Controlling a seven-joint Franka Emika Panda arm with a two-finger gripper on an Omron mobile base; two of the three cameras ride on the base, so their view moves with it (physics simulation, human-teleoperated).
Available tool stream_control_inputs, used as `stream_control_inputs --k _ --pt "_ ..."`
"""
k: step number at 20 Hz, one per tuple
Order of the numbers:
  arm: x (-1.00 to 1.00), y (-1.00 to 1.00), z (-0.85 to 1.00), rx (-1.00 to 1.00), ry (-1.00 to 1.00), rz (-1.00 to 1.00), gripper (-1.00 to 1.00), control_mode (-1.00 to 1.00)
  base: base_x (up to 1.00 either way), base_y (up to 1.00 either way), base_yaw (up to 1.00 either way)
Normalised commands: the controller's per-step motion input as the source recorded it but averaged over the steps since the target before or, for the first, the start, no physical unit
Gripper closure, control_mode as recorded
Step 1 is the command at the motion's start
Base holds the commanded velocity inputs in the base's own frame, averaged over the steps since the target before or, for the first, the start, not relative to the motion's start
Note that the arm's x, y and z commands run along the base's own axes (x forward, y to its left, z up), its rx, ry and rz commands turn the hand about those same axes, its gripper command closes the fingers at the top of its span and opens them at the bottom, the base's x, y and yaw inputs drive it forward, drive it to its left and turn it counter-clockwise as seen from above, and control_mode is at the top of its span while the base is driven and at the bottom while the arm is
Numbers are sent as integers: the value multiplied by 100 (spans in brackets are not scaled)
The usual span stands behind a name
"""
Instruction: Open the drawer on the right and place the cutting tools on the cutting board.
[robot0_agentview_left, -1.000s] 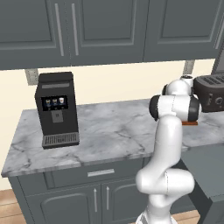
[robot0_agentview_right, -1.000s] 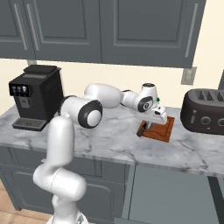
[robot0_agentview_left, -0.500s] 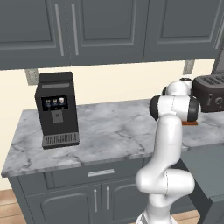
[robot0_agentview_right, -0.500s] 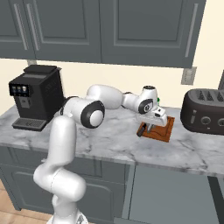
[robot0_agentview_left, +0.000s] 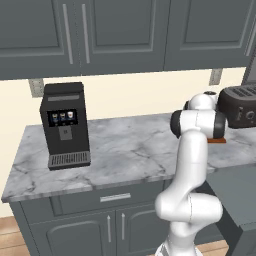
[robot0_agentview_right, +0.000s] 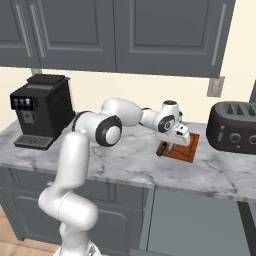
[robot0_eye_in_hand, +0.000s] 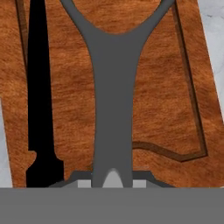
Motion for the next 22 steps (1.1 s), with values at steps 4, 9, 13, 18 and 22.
stream_control_inputs --k 4,9,13,18,22 --pt "11 0 -10 0 0 0 100 -100 0 0 0" --pt "6 0 -5 0 0 0 100 -100 0 0 0" --pt "3 0 -2 0 0 0 -100 -100 0 0 0" --pt "2 -1 0 0 0 0 -100 -100 0 0 0" --pt "0 0 0 0 -5 0 -100 -100 0 0 0"
